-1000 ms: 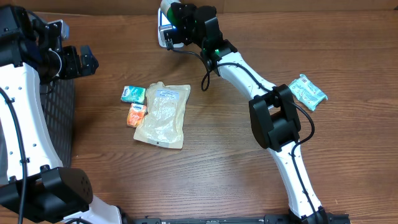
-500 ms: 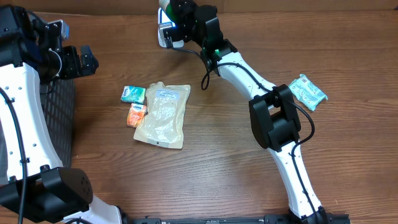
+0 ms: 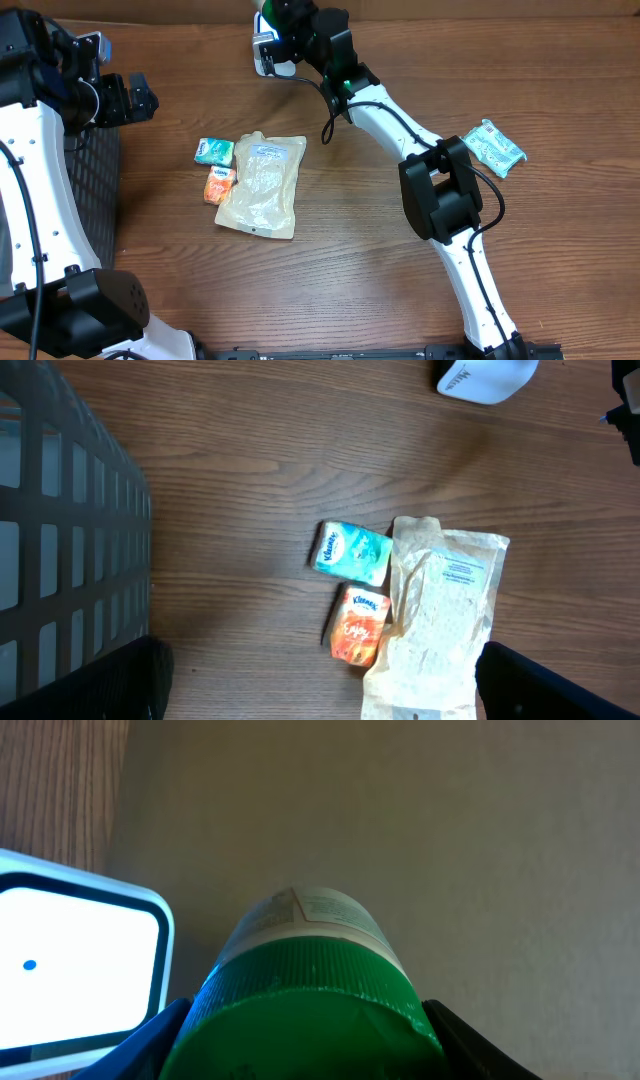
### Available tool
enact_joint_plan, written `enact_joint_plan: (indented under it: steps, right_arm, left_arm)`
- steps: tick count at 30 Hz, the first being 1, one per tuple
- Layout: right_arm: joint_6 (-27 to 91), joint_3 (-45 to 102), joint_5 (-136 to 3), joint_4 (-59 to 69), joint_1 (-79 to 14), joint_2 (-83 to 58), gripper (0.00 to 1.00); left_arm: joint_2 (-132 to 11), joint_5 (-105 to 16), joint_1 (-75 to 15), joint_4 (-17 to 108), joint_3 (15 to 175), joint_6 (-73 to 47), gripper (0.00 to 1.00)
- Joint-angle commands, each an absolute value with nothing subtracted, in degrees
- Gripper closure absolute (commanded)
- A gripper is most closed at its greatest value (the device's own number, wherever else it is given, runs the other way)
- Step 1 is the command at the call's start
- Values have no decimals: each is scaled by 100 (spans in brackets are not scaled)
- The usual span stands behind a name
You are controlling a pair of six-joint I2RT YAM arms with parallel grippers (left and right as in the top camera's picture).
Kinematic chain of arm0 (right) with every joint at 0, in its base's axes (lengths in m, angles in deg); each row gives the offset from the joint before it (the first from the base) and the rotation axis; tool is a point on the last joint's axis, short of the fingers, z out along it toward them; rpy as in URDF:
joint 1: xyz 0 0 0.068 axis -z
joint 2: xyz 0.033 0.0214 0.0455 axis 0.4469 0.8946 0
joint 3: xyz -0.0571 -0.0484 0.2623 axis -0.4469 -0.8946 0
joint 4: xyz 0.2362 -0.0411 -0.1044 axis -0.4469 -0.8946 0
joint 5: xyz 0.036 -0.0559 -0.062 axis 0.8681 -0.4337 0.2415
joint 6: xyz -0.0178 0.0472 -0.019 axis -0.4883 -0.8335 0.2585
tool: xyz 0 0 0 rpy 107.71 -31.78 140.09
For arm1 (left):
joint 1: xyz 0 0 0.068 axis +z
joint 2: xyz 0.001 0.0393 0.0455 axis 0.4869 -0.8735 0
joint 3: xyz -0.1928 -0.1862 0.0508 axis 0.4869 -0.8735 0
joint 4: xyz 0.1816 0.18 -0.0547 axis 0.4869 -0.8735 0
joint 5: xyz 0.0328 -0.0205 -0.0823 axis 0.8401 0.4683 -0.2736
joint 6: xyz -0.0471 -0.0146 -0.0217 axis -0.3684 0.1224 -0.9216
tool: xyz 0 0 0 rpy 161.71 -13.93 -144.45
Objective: Scan the item barcode
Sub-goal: 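Hold the jar's label against the scanner window, then carry the jar right and set it down beside the mint-green pack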
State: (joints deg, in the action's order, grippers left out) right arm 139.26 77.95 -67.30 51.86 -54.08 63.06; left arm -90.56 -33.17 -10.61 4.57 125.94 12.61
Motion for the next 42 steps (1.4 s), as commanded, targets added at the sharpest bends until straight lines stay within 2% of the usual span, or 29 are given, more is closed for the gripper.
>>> enact_joint_plan:
  steps: [1, 5, 11, 18, 22, 28, 31, 37, 42]
  right_arm:
    - [13906, 7860, -6719, 5158, -5456, 6037, 60]
    - [13475, 7860, -6717, 4703, -5456, 5707, 60]
    - [11569, 7860, -6770, 3492, -5379, 4726, 59]
    - [9100, 7860, -6842, 767, -5373, 3342, 55]
    - [8249, 7860, -6811, -991, -5316, 2883, 55]
    - [8133, 7838, -6503, -3257, -5161, 2966, 55]
    - [8131, 7832, -6496, -4173, -5069, 3176, 60]
    - [8131, 7830, -6503, -5054, -4809, 3742, 61]
    - [7891, 7830, -6658, -5176, -4402, 4166, 59]
  left_arm:
    - [-8887, -3363, -1046, 467, 12690, 1215, 0]
    - [-8887, -3363, -1046, 467, 12690, 1215, 1]
    - [-8887, -3363, -1046, 467, 12690, 1215, 0]
    - [-8887, -3363, -1046, 467, 12690, 1215, 1]
    - [-8887, -3363, -1046, 467, 12690, 1215, 1]
    - [-8887, -3361, -1046, 465, 12690, 1215, 0]
    - [-8887, -3361, -1046, 467, 12690, 1215, 0]
    - [-8887, -3361, -1046, 467, 12690, 1215, 1]
    - [-8887, -3363, -1046, 467, 12690, 1215, 1]
